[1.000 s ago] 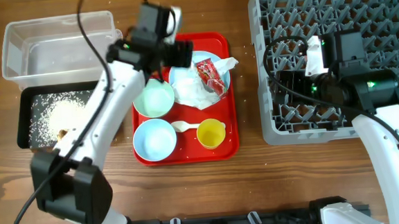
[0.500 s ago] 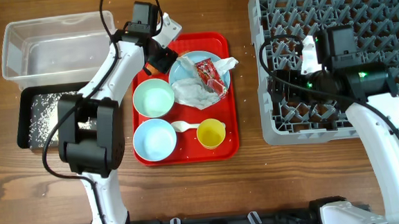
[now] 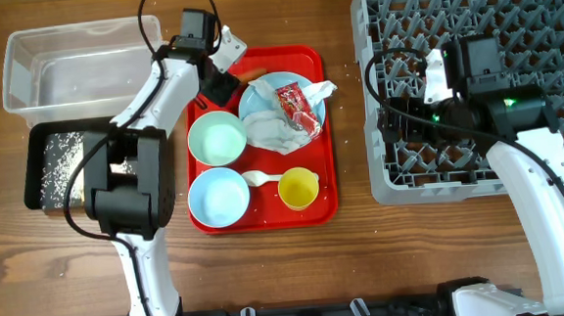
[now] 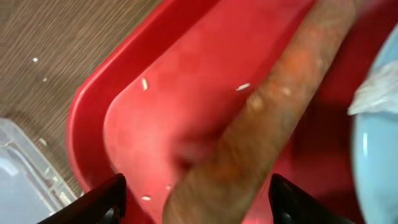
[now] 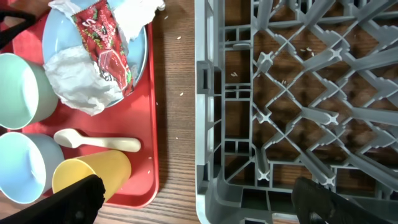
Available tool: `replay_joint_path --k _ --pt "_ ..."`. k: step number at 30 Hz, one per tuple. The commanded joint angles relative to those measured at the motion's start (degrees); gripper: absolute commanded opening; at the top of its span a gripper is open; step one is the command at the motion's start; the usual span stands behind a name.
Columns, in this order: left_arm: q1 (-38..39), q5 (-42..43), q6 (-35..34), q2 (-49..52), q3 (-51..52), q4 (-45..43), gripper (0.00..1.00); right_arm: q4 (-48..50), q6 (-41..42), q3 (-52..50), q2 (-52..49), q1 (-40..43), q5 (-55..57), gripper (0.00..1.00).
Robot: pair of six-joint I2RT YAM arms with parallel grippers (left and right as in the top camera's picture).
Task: Sort waste into correct bins and load items into the dishwasher rack
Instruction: 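Grasp the carrot on the red tray with the left gripper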
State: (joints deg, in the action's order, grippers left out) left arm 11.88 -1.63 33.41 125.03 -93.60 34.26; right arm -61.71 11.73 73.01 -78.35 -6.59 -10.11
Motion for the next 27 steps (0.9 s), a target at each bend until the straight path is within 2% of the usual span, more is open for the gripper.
replay_joint_path --k 1,10,14,17,18,22,27 --pt "-0.04 2.21 0.87 1.01 -0.15 -0.22 0.7 0.39 0.26 1.11 -0.2 -0.31 1.18 1.0" --pt "1.09 2.21 0.68 5.29 -0.15 0.17 0.65 0.31 0.26 1.11 -0.2 -0.31 1.18 1.0" --pt "1.51 2.19 0.66 5.49 -0.15 -0.07 0.5 0.31 0.26 1.11 -0.22 -0.31 1.18 1.0" --pt "1.51 2.19 0.07 5.46 -0.17 -0.37 0.32 0.24 0.28 1.11 -0.2 -0.31 1.18 1.0" --pt "1.51 2.05 -1.18 5.44 -0.17 -0.61 0.28 0.28 0.26 1.11 -0.22 -0.31 1.18 1.0" --pt "1.51 0.5 -4.57 5.2 -0.57 -0.96 0.27 0.35 0.26 1.11 -0.22 -0.31 1.18 1.0" --pt "1.51 -6.19 -15.32 1.46 -5.25 0.24 0.25 0.48 0.28 1.11 -0.2 -0.31 1.18 1.0"
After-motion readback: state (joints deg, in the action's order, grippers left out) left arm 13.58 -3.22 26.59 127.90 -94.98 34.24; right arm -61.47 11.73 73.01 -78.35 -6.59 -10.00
